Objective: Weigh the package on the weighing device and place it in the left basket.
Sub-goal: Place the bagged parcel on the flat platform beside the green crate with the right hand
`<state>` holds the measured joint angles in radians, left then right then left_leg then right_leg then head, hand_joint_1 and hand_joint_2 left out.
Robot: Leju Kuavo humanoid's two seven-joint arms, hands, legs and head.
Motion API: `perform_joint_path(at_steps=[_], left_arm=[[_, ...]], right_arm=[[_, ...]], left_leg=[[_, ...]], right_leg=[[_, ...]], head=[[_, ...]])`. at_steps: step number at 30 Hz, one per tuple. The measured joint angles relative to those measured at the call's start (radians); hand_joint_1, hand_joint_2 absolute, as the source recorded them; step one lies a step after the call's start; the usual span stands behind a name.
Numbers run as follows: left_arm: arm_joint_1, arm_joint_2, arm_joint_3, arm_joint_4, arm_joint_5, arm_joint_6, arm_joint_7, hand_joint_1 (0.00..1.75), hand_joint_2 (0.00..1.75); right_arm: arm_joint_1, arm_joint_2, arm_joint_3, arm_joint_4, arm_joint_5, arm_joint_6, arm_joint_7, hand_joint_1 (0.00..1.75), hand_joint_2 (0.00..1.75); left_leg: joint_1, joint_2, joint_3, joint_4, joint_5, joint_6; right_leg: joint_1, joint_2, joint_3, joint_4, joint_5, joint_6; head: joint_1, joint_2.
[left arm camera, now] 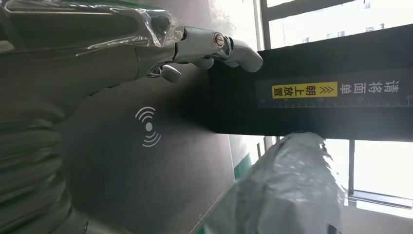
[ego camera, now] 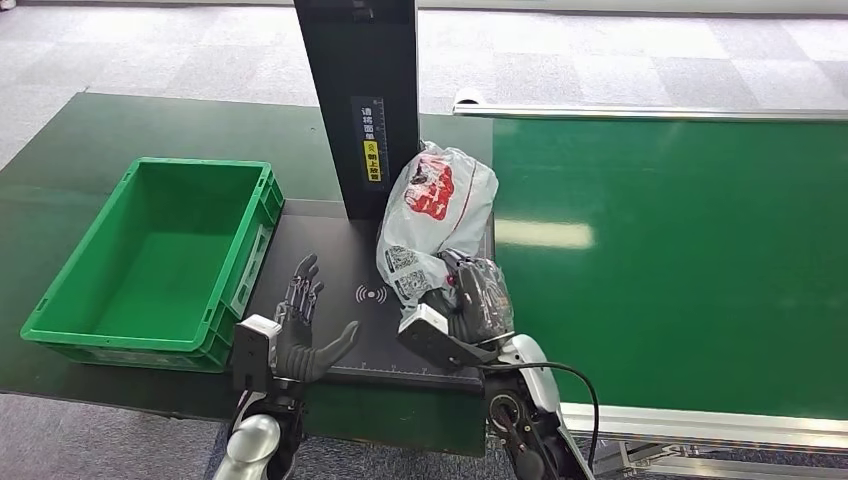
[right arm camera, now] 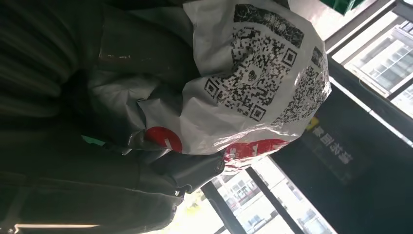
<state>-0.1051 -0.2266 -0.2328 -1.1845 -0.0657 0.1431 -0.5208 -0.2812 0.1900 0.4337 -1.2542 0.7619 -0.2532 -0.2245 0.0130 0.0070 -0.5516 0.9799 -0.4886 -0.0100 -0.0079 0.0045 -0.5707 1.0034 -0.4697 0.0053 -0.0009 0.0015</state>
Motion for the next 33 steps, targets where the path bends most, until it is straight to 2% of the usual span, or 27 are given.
perform_joint_path(at_steps=[13, 27, 28, 31, 32, 33], left_arm=[[-0.002, 0.009, 0.002, 0.0, 0.012, 0.021, 0.014, 0.0, 1.75], [-0.002, 0.013, 0.003, 0.0, 0.012, 0.021, 0.014, 0.0, 1.75], [-0.002, 0.013, 0.003, 0.0, 0.012, 0.021, 0.014, 0.0, 1.75], [-0.002, 0.013, 0.003, 0.0, 0.012, 0.022, 0.014, 0.0, 1.75], [-0.002, 0.013, 0.003, 0.0, 0.013, 0.023, 0.014, 0.0, 1.75], [-0.002, 0.013, 0.003, 0.0, 0.013, 0.026, 0.014, 0.0, 1.75]], right_arm=[[0.006, 0.047, 0.089, 0.284, -0.086, 0.008, 0.008, 1.75, 1.75], [-0.008, 0.063, 0.098, 0.349, -0.087, 0.006, 0.008, 1.75, 1.75], [-0.008, 0.063, 0.098, 0.351, -0.087, 0.006, 0.008, 1.4, 1.75], [-0.01, 0.064, 0.099, 0.355, -0.087, 0.008, 0.009, 0.1, 1.75], [-0.01, 0.064, 0.1, 0.356, -0.088, 0.012, 0.012, 0.0, 1.75], [-0.01, 0.065, 0.102, 0.357, -0.091, 0.017, 0.015, 0.0, 1.75]], left_leg=[[0.0, 0.0, 0.0, 0.0, 0.0, 0.0], [0.0, 0.0, 0.001, 0.0, 0.0, 0.0], [0.0, 0.0, 0.001, 0.0, 0.0, 0.0], [0.0, 0.0, 0.001, 0.0, 0.0, 0.0], [0.0, 0.0, 0.001, 0.0, 0.0, 0.0], [0.0, 0.0, 0.001, 0.0, 0.0, 0.0]], right_leg=[[0.0, 0.0, 0.0, 0.0, 0.0, 0.0], [0.0, 0.0, 0.0, 0.0, 0.0, 0.0], [0.0, 0.0, 0.0, 0.0, 0.0, 0.0], [0.0, 0.0, 0.0, 0.0, 0.0, 0.0], [0.0, 0.0, 0.001, 0.0, 0.0, 0.0], [0.0, 0.0, 0.001, 0.0, 0.0, 0.0]], head=[[0.0, 0.0], [0.0, 0.0], [0.0, 0.0], [0.0, 0.0], [0.0, 0.0], [0.0, 0.0]])
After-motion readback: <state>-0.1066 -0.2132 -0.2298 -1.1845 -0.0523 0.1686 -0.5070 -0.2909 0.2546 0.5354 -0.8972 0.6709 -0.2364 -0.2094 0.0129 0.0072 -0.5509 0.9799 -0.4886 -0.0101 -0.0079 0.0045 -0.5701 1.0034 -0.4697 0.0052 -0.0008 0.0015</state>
